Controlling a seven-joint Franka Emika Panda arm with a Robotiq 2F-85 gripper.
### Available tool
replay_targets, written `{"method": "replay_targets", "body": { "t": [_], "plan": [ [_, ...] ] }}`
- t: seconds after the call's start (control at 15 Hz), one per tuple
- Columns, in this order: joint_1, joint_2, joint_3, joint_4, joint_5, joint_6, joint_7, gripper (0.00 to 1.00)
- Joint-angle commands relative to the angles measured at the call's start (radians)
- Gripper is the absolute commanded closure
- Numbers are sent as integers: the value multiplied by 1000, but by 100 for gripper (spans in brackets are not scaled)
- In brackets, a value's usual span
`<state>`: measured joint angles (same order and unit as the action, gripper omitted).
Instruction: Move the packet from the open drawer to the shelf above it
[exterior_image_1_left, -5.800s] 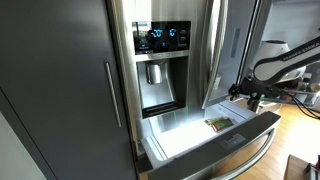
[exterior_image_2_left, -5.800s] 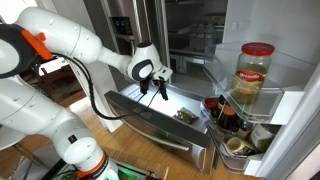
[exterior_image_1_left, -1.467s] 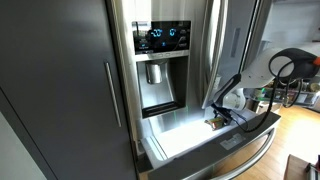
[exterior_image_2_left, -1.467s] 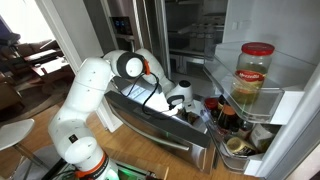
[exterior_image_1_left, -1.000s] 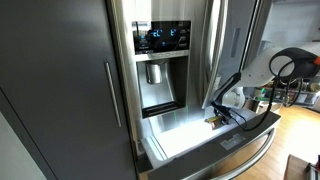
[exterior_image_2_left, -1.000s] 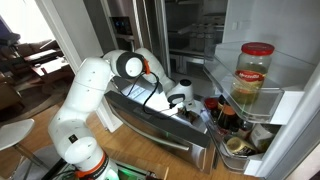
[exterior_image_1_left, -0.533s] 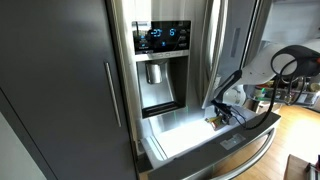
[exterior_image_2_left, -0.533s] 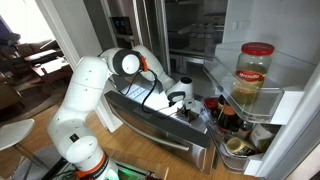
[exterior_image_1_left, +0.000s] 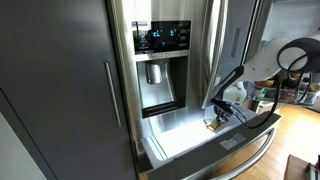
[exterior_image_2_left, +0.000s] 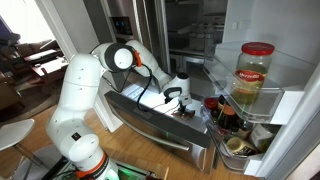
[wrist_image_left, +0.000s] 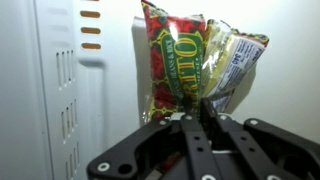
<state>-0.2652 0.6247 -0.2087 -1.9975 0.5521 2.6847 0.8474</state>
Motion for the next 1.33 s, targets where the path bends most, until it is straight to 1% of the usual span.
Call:
{"method": "replay_targets", "body": {
  "t": [0.0, 0.07, 0.47, 0.73, 1.0, 1.2, 1.27],
  "plan": [
    [40, -80, -27, -61, -37, -23, 31, 100],
    [46, -92, -28, -67, -43, -24, 32, 98],
    [73, -132, -35, -93, -80, -24, 57, 99],
    [107, -186, -68, -128, -126, -19, 134, 99],
    [146, -261, -111, -159, -211, -37, 217, 99],
    [156, -304, -126, -162, -270, -95, 293, 99],
    [148, -310, -116, -162, -277, -92, 288, 99]
  ]
}}
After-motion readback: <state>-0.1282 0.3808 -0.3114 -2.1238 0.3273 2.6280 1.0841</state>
